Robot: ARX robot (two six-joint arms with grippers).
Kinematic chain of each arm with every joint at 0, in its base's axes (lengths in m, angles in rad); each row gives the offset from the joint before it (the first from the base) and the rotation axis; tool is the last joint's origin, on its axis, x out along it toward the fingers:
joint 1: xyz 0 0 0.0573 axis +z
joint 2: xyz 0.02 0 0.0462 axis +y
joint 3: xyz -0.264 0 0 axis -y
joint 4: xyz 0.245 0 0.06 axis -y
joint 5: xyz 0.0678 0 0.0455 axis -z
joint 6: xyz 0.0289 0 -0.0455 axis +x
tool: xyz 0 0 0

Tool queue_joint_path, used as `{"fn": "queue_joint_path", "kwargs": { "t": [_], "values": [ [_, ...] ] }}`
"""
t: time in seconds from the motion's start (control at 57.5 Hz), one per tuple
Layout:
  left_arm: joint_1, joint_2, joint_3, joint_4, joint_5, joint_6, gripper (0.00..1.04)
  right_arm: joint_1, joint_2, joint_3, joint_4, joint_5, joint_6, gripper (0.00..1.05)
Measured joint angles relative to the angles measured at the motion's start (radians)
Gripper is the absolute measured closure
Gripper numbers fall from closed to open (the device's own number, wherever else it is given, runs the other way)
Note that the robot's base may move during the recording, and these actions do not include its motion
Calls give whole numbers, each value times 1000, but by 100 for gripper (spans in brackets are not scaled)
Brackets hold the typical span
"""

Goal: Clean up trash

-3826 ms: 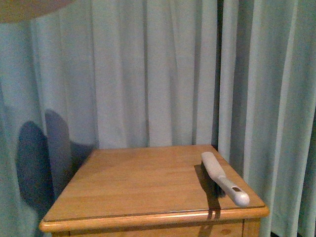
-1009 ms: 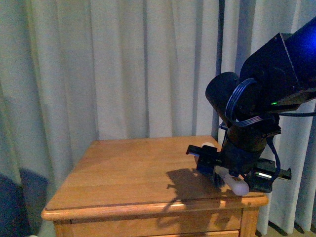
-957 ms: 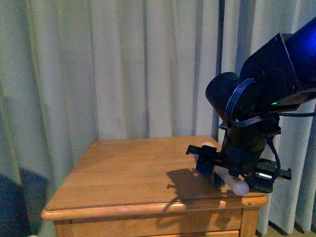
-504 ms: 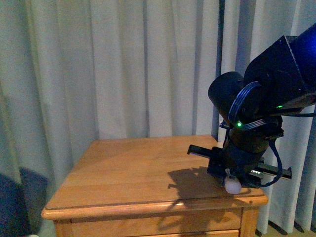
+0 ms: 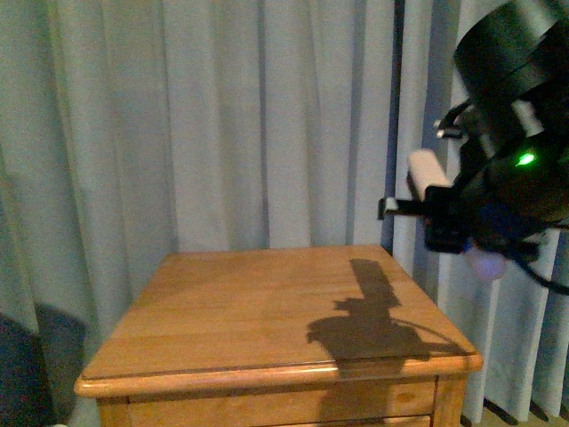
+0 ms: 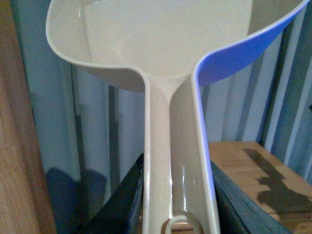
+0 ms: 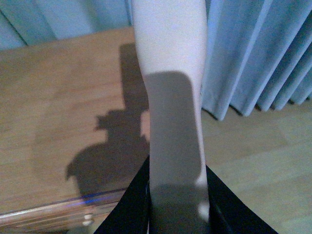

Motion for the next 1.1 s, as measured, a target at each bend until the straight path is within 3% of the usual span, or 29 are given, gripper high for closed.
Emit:
{"fn": "queue_joint_path", "kwargs": {
  "t": [0.226, 0.557, 1.096],
  "values": [
    [0, 0, 0, 0, 0, 0, 76, -3, -367, -295, 103, 81, -108, 84],
    [0, 0, 0, 0, 0, 0, 76, 37, -776, -478, 33, 214, -161, 84],
    [2, -1, -1, 0, -5, -2, 76, 43, -799, -485, 22, 217, -172, 84]
  ]
}}
